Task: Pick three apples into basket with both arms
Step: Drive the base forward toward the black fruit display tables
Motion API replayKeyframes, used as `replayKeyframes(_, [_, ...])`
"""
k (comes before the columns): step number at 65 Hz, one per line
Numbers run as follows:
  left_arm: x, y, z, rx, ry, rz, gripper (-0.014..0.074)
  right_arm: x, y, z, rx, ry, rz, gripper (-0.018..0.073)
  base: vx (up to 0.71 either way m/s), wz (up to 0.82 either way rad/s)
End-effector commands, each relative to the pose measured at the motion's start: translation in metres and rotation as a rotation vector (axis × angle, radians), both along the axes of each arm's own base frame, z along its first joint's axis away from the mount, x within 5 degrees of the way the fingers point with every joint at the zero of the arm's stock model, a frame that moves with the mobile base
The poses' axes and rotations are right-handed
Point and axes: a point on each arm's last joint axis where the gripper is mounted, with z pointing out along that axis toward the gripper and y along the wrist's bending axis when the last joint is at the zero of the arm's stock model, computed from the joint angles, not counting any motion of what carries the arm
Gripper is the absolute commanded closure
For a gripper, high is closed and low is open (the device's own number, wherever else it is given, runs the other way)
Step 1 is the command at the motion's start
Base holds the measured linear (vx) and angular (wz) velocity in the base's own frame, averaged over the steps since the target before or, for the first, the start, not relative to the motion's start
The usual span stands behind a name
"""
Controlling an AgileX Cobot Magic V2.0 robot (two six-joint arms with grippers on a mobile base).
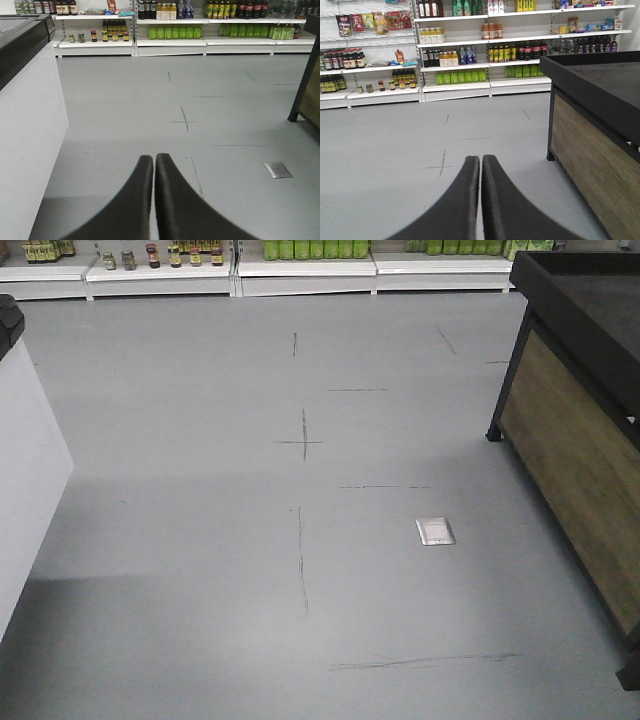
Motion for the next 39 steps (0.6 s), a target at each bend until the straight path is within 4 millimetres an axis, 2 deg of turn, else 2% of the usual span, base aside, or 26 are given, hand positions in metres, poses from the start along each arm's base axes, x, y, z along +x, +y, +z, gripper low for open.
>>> replayKeyframes(1, [0.0015, -0.0009, 0.0003, -0.015, -0.056, -0.010, 0.0603, 0.0005, 0.0007, 0.0029, -0.019, -0.064, 0.005, 0.0563, 0.00, 0.00])
replayKeyframes(39, [0.0015, -0.0009, 0.0003, -0.015, -0.056, -0.010, 0.0603, 0.0005, 0.0007, 0.0029, -0.019, -0.064, 0.005, 0.0563, 0.00, 0.00])
